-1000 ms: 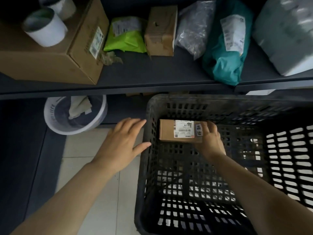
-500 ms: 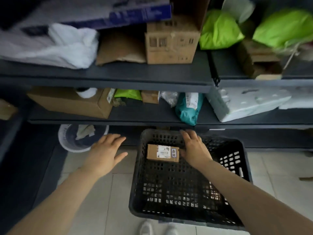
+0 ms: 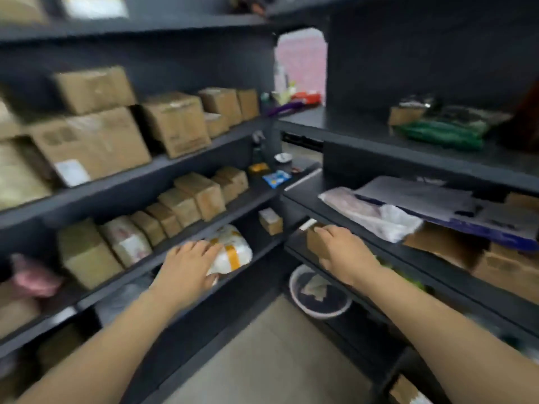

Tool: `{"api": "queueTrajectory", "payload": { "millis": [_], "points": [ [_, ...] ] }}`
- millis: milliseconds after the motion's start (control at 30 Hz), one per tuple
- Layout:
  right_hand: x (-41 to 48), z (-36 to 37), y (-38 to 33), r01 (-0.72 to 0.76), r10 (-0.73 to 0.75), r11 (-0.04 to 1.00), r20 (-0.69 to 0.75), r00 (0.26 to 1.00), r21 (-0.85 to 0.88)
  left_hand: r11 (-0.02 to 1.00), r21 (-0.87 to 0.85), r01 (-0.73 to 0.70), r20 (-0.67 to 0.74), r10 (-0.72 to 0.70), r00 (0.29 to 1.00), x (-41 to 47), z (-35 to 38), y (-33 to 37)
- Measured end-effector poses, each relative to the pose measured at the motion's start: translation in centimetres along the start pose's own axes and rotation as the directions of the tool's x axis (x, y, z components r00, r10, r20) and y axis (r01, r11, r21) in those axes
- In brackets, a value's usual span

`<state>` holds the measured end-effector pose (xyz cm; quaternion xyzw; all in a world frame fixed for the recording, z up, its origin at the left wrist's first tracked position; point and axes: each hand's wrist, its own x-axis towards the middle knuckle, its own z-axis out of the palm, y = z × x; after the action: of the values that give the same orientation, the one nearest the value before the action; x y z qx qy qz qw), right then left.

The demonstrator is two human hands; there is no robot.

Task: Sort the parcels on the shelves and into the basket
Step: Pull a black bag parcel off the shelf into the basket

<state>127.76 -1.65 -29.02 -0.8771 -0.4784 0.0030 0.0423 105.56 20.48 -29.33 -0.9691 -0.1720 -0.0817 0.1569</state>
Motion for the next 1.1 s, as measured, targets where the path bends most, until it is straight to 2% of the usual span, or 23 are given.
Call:
{"api": "queueTrajectory", "payload": {
  "millis": [200,300,433,533,633,767,900,1000,1100],
  "points": [
    [3.2,-6.6,-17.0,0.246,-0.251,0.968,-0.099,0.963,-0.054,0.94,0.115,0.321,-0.066,-0.315,0.947,-12.3,-9.0,-13.0],
    [2.6,-9.1,-25.8,0.344,-0.352,0.936,-0.176,0.919,-0.078,0.888,0.18,0.422,-0.13,-0.404,0.906,-19.8,-12.1,-18.5],
    [-0.2,-11.6,-38.5,0.457,-0.462,0.886,-0.231,0.856,-0.079,0.821,0.236,0.52,-0.142,-0.5,0.854,-31.4,-16.1,-24.5],
    [-3.4,-13.0,-48.2,0.59,-0.604,0.796,-0.226,0.764,-0.133,0.746,0.284,0.602,-0.18,-0.575,0.798,-41.0,-19.6,-27.9],
    [-7.2,-14.8,-57.4,0.718,-0.73,0.68,-0.236,0.642,-0.151,0.63,0.337,0.7,-0.204,-0.676,0.708,-50.2,-23.3,-30.6],
    [-12.0,-16.6,-68.0,0.815,-0.823,0.554,-0.259,0.505,-0.171,0.513,0.37,0.775,-0.245,-0.75,0.614,-60.3,-27.6,-32.5],
    [-15.2,-18.0,-76.3,0.88,-0.87,0.448,-0.304,0.389,-0.157,0.437,0.432,0.789,-0.221,-0.797,0.562,-67.3,-30.1,-34.2],
    [-16.3,-18.5,-81.2,0.914,-0.886,0.388,-0.321,0.334,-0.12,0.386,0.462,0.798,-0.217,-0.824,0.524,-70.7,-30.9,-35.9],
    [-16.2,-18.7,-85.5,0.93,-0.895,0.348,-0.337,0.293,-0.115,0.367,0.48,0.797,-0.241,-0.818,0.523,-72.8,-31.2,-38.2]
  ]
}}
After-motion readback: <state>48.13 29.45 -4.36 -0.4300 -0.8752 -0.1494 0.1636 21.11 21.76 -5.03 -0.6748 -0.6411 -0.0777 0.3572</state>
